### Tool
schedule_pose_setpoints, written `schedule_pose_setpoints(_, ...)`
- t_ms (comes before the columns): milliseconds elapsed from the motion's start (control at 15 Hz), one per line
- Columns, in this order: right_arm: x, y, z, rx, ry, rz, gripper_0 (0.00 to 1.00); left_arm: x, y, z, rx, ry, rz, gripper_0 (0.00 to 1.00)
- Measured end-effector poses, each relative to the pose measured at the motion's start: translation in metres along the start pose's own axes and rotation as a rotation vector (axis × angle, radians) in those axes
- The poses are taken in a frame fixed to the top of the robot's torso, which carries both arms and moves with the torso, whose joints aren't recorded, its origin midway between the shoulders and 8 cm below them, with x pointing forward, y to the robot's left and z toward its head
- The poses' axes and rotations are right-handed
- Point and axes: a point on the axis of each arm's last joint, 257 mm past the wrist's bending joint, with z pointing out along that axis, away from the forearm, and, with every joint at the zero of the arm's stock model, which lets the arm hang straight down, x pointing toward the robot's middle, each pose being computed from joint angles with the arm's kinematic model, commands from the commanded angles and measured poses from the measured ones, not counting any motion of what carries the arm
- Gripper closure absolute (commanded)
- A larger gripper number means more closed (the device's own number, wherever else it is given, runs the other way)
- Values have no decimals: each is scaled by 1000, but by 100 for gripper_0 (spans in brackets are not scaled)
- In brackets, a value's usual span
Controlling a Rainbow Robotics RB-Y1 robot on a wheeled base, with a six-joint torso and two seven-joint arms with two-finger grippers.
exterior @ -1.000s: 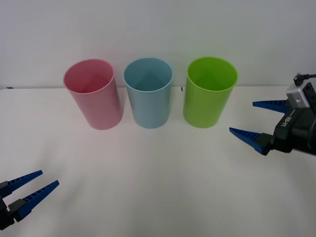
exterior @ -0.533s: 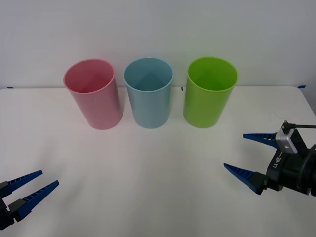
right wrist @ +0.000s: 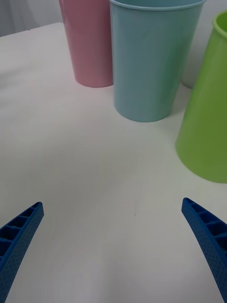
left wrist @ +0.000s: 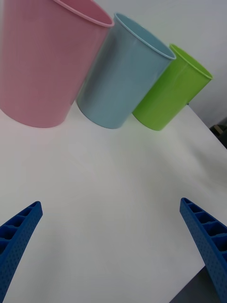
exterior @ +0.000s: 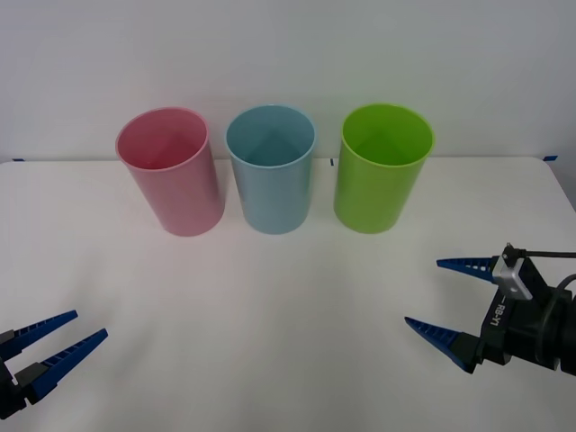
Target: Put cans in the blue bin and PET bottles in the pink bin and trash in the green bin.
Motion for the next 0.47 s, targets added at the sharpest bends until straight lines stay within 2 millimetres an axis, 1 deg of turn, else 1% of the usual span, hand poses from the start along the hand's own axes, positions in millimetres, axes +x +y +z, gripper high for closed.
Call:
schedule_pose_setpoints(267,6,2,-1,0,14,12,0,0,0,0,0,0,0,0)
schedule_pose_setpoints(467,7,2,-1,0,15,12,0,0,0,0,0,0,0,0)
